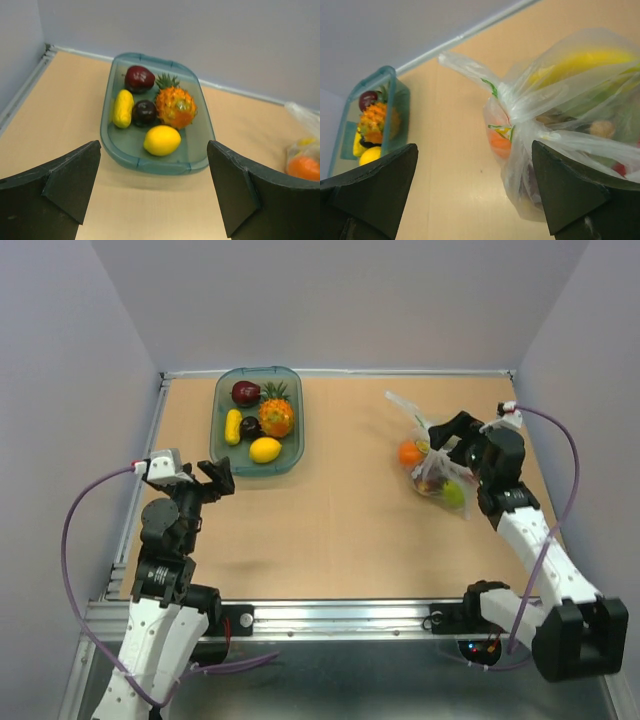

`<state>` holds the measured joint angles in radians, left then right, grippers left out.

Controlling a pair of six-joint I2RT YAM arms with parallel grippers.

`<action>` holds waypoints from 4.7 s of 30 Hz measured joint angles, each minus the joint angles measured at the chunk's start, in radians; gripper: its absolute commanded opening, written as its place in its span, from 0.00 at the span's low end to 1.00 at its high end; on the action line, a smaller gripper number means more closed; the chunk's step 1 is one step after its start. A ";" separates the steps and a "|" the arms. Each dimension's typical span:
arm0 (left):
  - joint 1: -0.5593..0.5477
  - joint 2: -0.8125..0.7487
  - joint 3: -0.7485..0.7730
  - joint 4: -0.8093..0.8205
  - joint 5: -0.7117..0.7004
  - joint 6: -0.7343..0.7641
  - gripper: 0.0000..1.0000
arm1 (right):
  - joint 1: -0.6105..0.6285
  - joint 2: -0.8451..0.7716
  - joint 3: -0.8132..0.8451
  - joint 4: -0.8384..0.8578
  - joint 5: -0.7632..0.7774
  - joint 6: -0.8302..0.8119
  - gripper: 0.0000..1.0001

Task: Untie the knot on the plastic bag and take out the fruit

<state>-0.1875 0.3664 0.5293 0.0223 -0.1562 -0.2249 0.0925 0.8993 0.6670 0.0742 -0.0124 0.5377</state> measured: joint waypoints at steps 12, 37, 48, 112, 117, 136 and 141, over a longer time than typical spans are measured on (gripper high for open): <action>0.006 0.158 0.025 -0.050 0.223 0.003 0.98 | 0.017 0.568 0.217 -0.094 0.026 -0.084 0.57; -0.547 0.787 0.290 0.037 0.145 -0.193 0.91 | 0.563 0.431 0.216 -0.098 0.291 0.002 0.91; -0.729 1.050 0.299 0.269 0.019 -0.277 0.86 | 0.427 0.413 0.310 -0.129 0.360 -0.161 0.91; -0.545 1.002 0.291 0.349 0.095 -0.037 0.00 | 0.131 0.293 0.402 -0.370 -0.111 -0.314 0.83; -0.567 1.004 0.291 0.315 0.101 -0.012 0.00 | 0.138 0.414 0.471 -0.377 -0.100 -0.355 0.83; -0.597 0.973 0.178 0.326 0.074 -0.025 0.00 | 0.179 0.724 0.579 -0.380 0.116 -0.451 0.01; -0.597 0.907 0.117 0.330 -0.003 -0.076 0.00 | 0.184 0.662 0.567 -0.375 0.332 -0.360 0.01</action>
<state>-0.7845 1.2732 0.6460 0.3519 -0.1589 -0.3008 0.2768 1.5616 1.2343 -0.3008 0.3195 0.1780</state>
